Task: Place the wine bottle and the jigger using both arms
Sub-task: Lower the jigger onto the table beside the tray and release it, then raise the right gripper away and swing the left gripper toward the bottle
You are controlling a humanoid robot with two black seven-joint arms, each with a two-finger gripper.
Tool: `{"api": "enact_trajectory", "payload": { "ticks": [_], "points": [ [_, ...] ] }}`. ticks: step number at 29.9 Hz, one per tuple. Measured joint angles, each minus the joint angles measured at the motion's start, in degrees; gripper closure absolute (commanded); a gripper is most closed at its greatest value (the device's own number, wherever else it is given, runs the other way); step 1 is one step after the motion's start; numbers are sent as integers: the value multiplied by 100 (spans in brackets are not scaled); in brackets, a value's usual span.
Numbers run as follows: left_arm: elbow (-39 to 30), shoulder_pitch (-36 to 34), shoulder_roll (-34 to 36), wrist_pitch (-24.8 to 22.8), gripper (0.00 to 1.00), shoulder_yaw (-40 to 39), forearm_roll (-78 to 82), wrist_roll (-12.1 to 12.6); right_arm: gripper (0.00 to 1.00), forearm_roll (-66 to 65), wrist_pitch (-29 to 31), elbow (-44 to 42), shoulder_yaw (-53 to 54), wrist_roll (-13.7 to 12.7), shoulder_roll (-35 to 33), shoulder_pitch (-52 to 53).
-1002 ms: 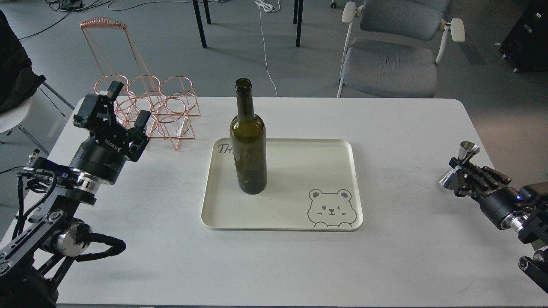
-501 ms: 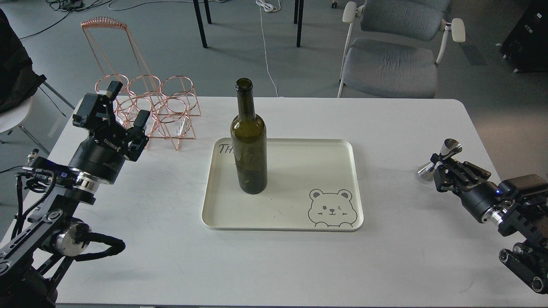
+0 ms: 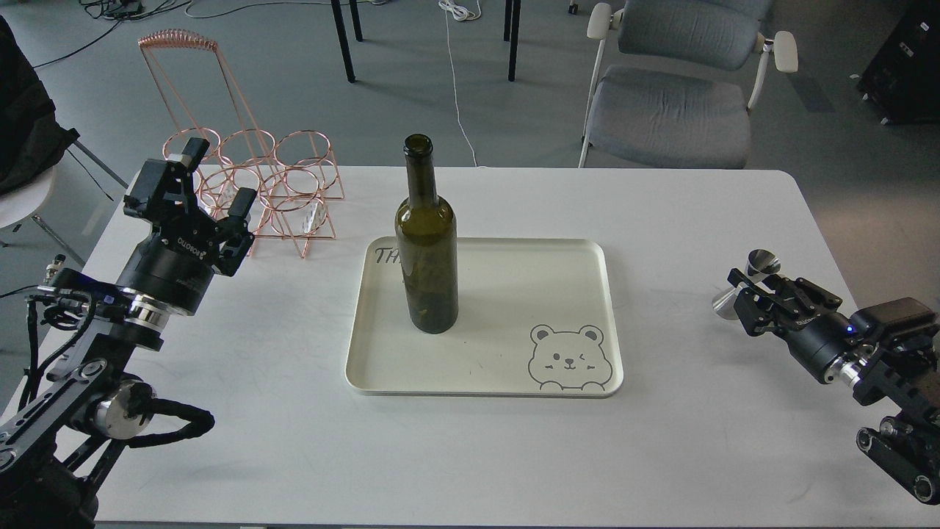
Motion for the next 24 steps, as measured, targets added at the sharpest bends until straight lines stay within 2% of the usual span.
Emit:
{"api": "enact_trajectory", "payload": {
  "ticks": [5,12,20,24],
  "points": [
    [0,0,0,-7,2,0,0,0,15,22,0,67,-229,0,-188,-25],
    [0,-1,4,-10,2,0,0,0,11,392,0,906,-541,1,-1123,-265],
    [-7,-1,-41,-22,2,16,0,0,11,2538,-1,3638,-1562,-1,-3156,-292],
    [-55,-1,-40,-26,2,25,1,0,11,3494,331,4839,-1627,-1,-3704,71]
  ]
}}
